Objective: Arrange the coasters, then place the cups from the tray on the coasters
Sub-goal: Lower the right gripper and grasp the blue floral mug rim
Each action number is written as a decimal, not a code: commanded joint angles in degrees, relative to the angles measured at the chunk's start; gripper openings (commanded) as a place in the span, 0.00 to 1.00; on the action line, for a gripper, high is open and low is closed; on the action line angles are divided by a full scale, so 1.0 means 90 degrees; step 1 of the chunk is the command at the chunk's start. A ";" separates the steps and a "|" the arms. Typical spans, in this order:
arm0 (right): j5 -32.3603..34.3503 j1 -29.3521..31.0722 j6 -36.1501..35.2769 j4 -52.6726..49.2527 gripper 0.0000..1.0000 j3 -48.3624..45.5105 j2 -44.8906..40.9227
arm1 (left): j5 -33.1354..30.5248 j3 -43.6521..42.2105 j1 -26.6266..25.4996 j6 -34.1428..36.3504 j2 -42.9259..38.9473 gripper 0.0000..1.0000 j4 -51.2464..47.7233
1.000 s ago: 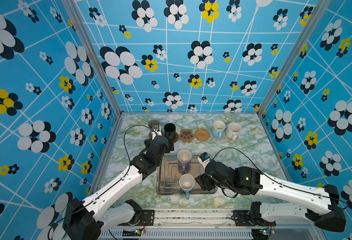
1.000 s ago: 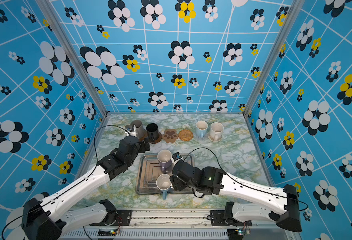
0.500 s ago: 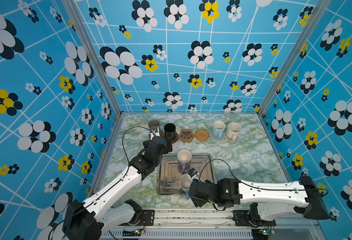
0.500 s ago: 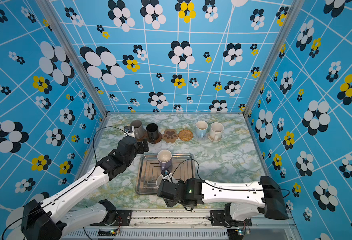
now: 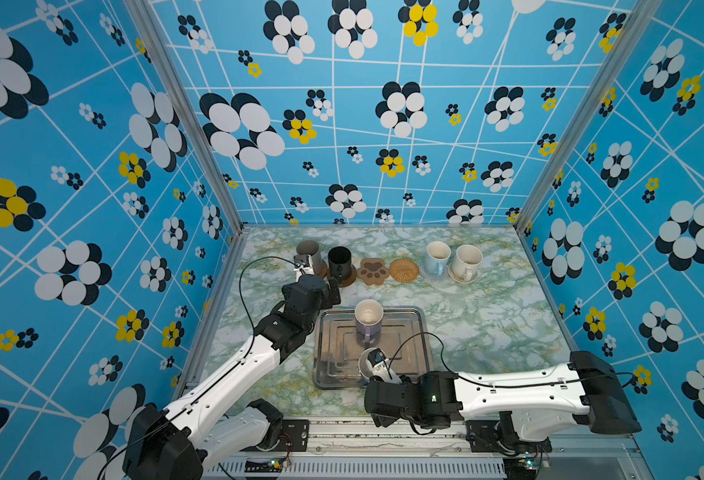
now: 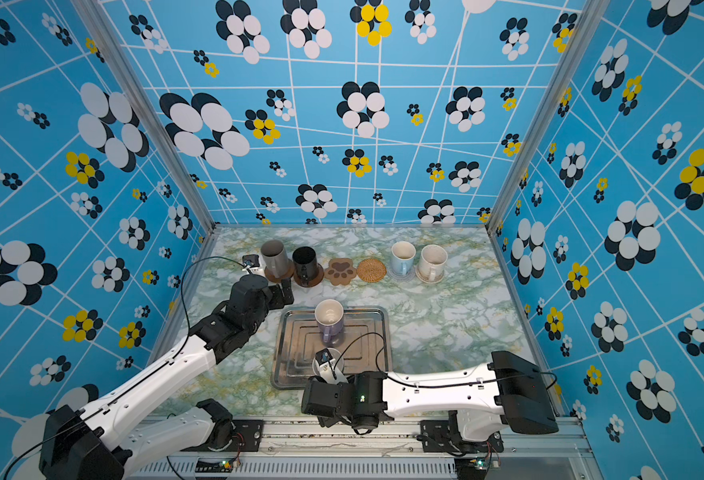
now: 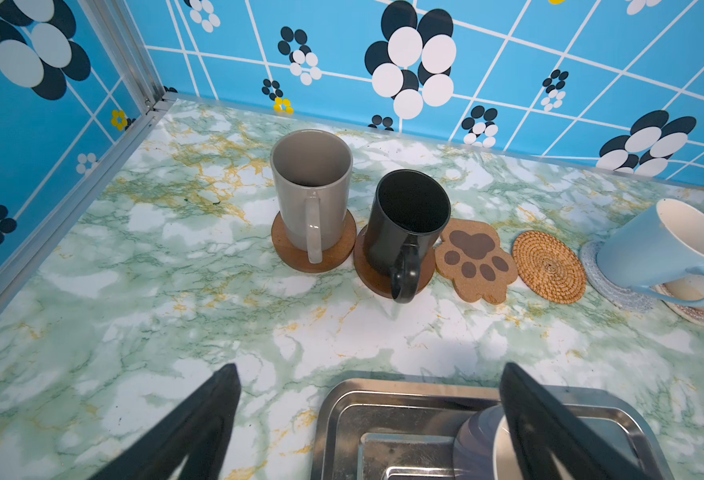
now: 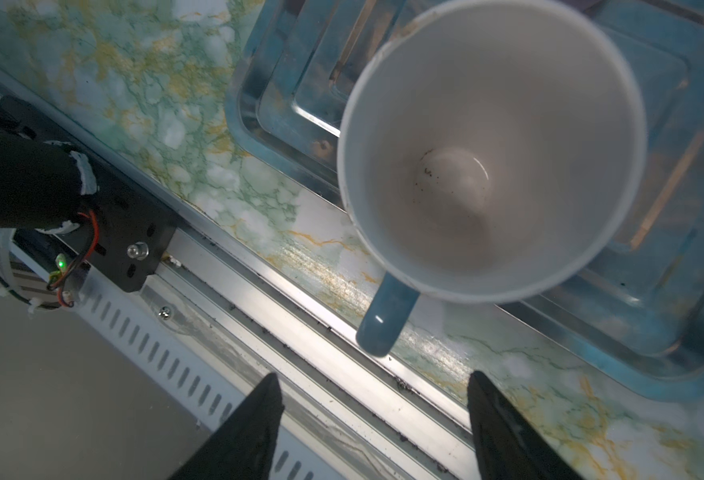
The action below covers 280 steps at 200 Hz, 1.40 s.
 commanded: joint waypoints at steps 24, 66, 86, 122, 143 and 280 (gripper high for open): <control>0.0306 0.0033 0.0637 0.0012 0.72 -0.0029 0.0205 | 0.0237 -0.0121 0.0144 -0.0084 -0.0022 0.99 0.0240; 0.0313 0.0012 0.0547 -0.0141 0.68 0.0207 0.0511 | 0.0335 -0.0170 0.0273 -0.0118 0.0011 0.98 0.0259; 0.0201 -0.0093 0.0545 -0.0060 0.65 0.0160 0.0551 | 0.0365 -0.0198 0.0317 -0.0130 0.0013 0.99 0.0279; 0.0010 -0.0276 0.0428 0.0083 0.62 0.0094 0.0638 | 0.0402 -0.0228 0.0386 -0.0150 -0.0001 0.99 0.0265; -0.0091 -0.0372 0.0368 0.0104 0.61 0.0124 0.0727 | 0.0414 -0.0243 0.0420 -0.0149 -0.0019 0.99 0.0265; -0.0225 -0.0751 0.0085 0.0147 0.45 0.0128 0.0952 | 0.0584 -0.0228 0.0563 -0.0167 0.0194 0.99 0.0323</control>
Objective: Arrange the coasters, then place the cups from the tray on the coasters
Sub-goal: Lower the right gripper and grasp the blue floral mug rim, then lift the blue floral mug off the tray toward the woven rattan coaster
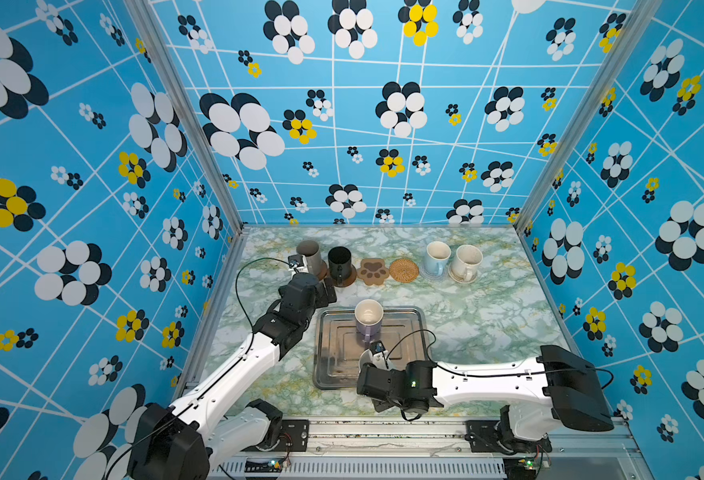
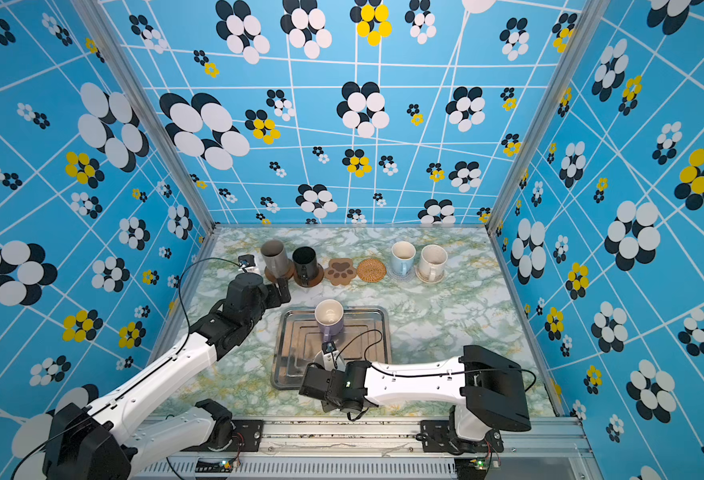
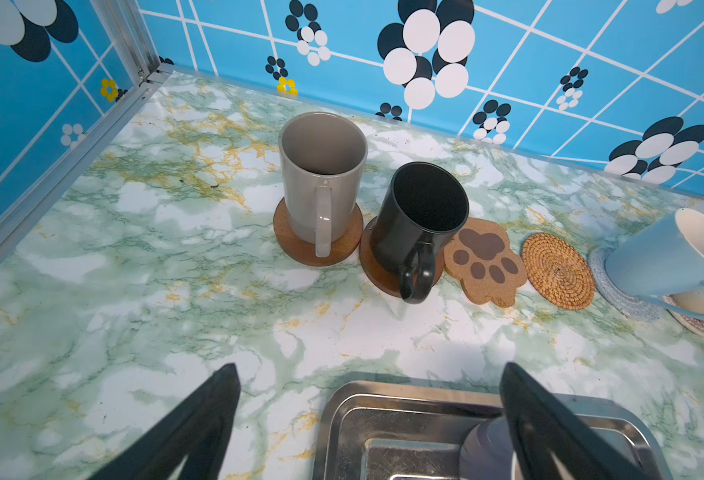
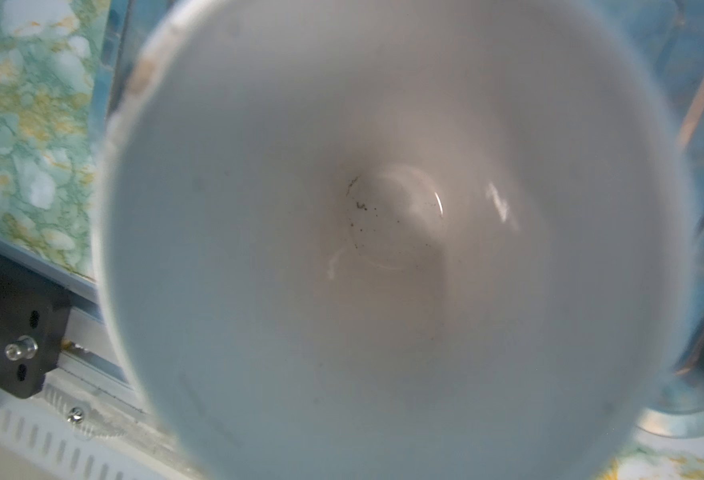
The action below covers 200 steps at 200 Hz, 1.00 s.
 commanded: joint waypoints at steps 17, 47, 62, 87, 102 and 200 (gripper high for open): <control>-0.0041 -0.0053 -0.0147 0.0013 0.43 0.0086 0.0132 | 0.0076 -0.0056 0.0061 -0.0048 0.0065 0.99 0.0085; -0.0036 -0.0049 -0.0178 0.0021 0.39 0.0090 0.0152 | 0.0077 -0.0051 0.0071 -0.0046 0.0075 0.99 0.0085; -0.0036 -0.0050 -0.0186 0.0027 0.35 0.0095 0.0149 | 0.0082 -0.0056 0.0071 -0.0047 0.0084 0.99 0.0087; -0.0036 -0.0053 -0.0186 0.0021 0.25 0.0095 0.0160 | 0.0091 -0.0042 0.0071 -0.0040 0.0103 0.99 0.0085; -0.0027 -0.0050 -0.0185 0.0019 0.18 0.0098 0.0162 | 0.0096 -0.0046 0.0071 -0.0057 0.0104 0.99 0.0085; 0.0330 -0.0031 -0.0168 -0.0315 0.00 0.0132 -0.0083 | 0.0089 -0.0066 0.0081 -0.0058 0.0075 0.99 0.0076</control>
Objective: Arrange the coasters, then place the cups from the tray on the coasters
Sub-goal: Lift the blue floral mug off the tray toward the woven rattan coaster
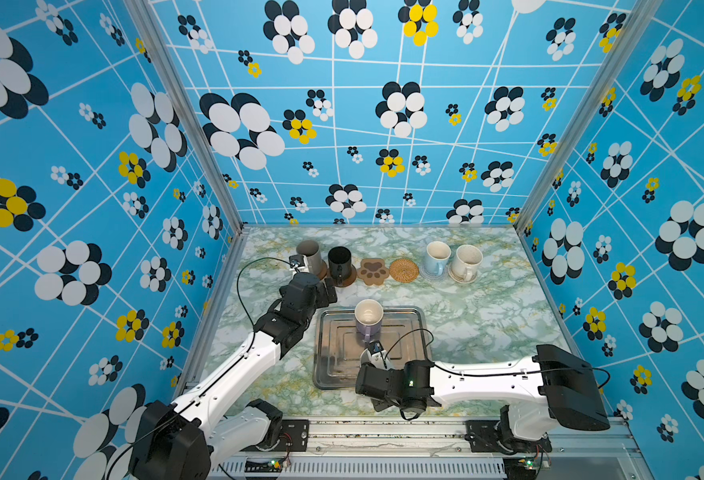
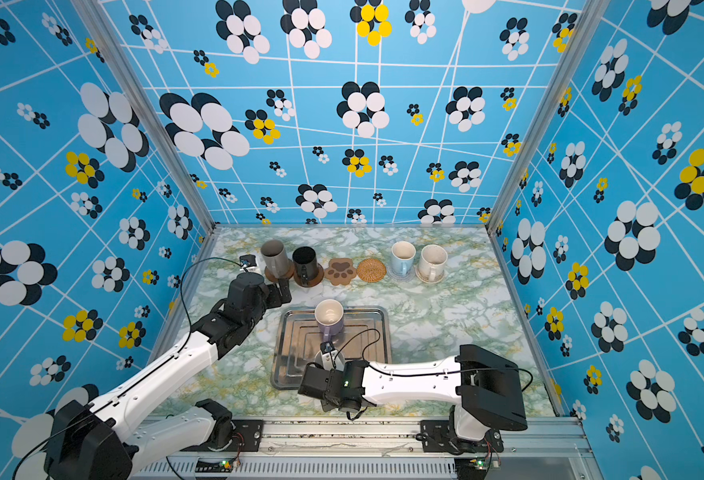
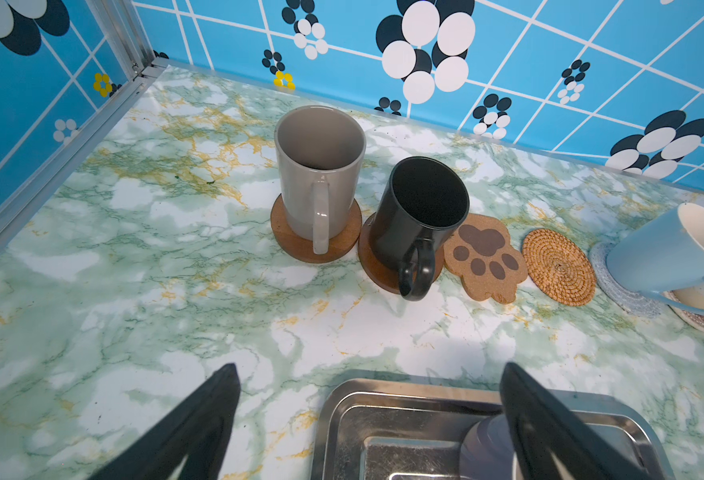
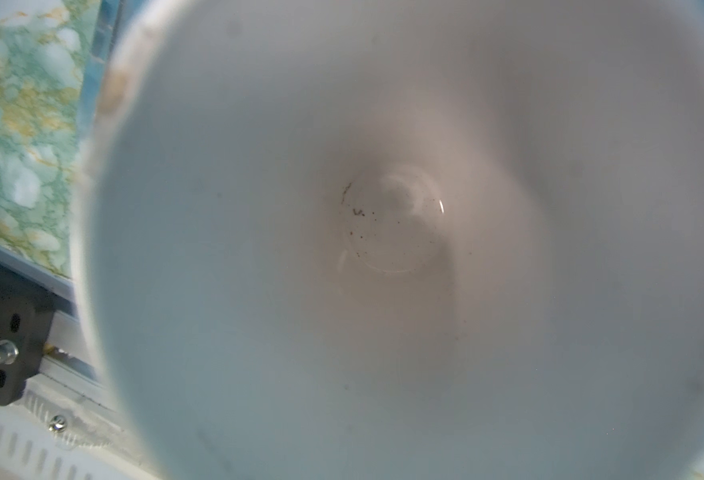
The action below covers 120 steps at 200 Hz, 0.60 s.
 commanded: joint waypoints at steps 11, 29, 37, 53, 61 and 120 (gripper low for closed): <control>0.0346 -0.0013 -0.0020 -0.0378 0.00 0.0074 -0.0259 | 0.0043 -0.0066 0.0078 -0.0055 -0.0003 0.99 0.0064; 0.0441 -0.0012 -0.0029 -0.0481 0.00 0.0062 -0.0392 | 0.0041 -0.0061 0.0078 -0.0065 0.0002 0.99 0.0064; 0.0479 -0.0012 -0.0030 -0.0553 0.00 0.0052 -0.0449 | 0.0041 -0.0066 0.0078 -0.0062 0.0002 0.99 0.0068; 0.0541 -0.0012 -0.0004 -0.0709 0.00 0.0035 -0.0565 | 0.0056 -0.0071 0.0087 -0.0069 0.0007 0.99 0.0086; 0.0577 -0.0012 0.0016 -0.0770 0.00 0.0031 -0.0633 | 0.0063 -0.0066 0.0088 -0.0071 0.0016 0.99 0.0083; 0.1058 -0.0075 0.0090 -0.1323 0.00 -0.0137 -0.1146 | 0.0089 -0.0056 0.0088 -0.0088 0.0056 0.99 0.0083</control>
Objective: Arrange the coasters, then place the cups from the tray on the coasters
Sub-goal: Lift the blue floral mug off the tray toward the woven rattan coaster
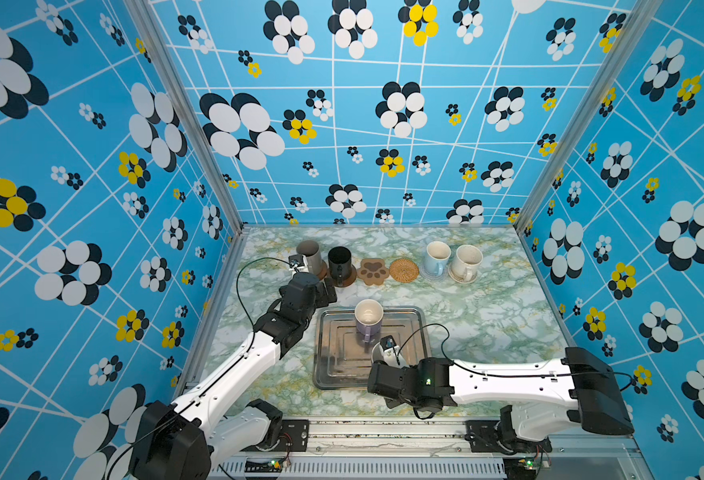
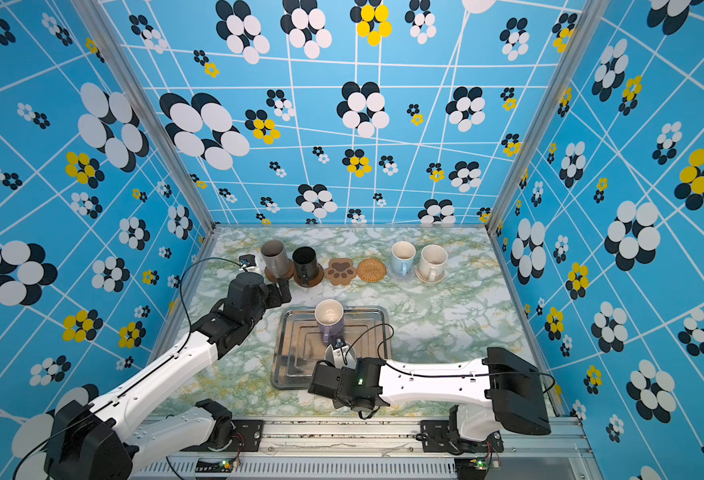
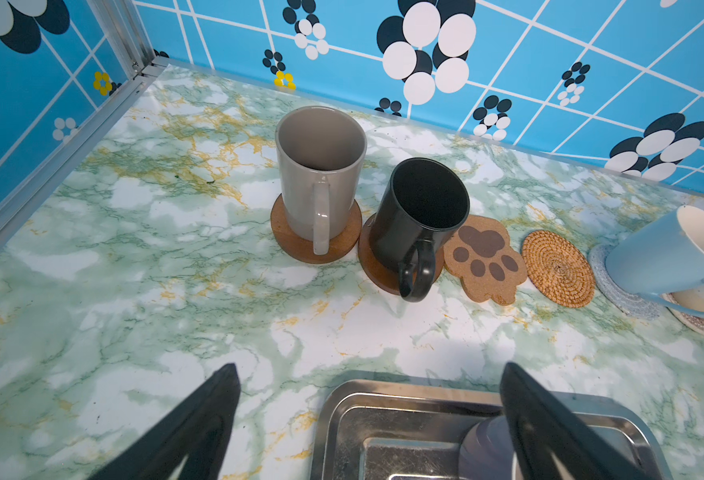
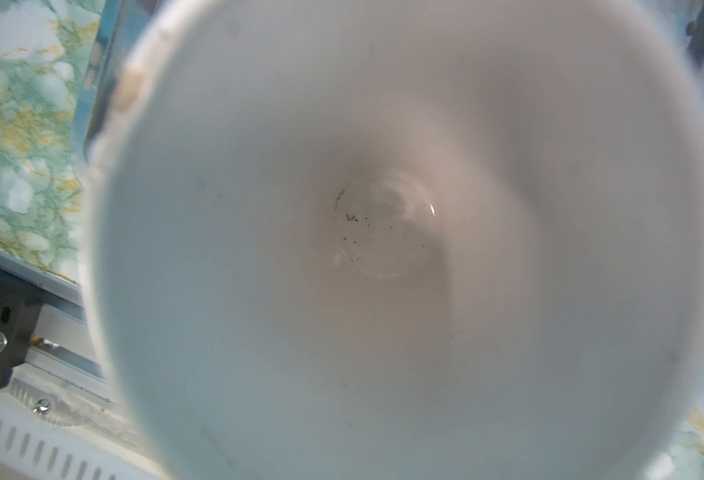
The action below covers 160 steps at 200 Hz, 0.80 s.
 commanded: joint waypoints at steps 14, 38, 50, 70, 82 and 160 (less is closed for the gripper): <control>0.0585 -0.0167 -0.0009 -0.0557 0.00 -0.0056 -0.0424 | 0.0068 -0.0047 0.0058 -0.0058 0.0057 0.99 0.0071; 0.0483 -0.0429 -0.0197 -0.0502 0.00 -0.0164 -0.0710 | 0.0065 -0.0046 0.0059 -0.0057 0.0075 0.99 0.0080; 0.0449 -0.0582 -0.0320 -0.0462 0.00 -0.0222 -0.0869 | 0.0055 -0.0044 0.0054 -0.0049 0.0094 0.99 0.0090; 0.0364 -0.0876 -0.0519 -0.0378 0.00 -0.0309 -0.1082 | 0.0041 -0.0027 0.0069 -0.0032 0.0148 0.99 0.0090; 0.0316 -0.1100 -0.0627 -0.0401 0.00 -0.0319 -0.1131 | 0.0026 -0.0007 0.0069 -0.0025 0.0180 0.99 0.0071; -0.0045 -0.2712 -0.2087 0.0026 0.00 -0.0054 -0.0996 | 0.0048 0.0166 0.0074 0.0015 0.0477 0.98 -0.0005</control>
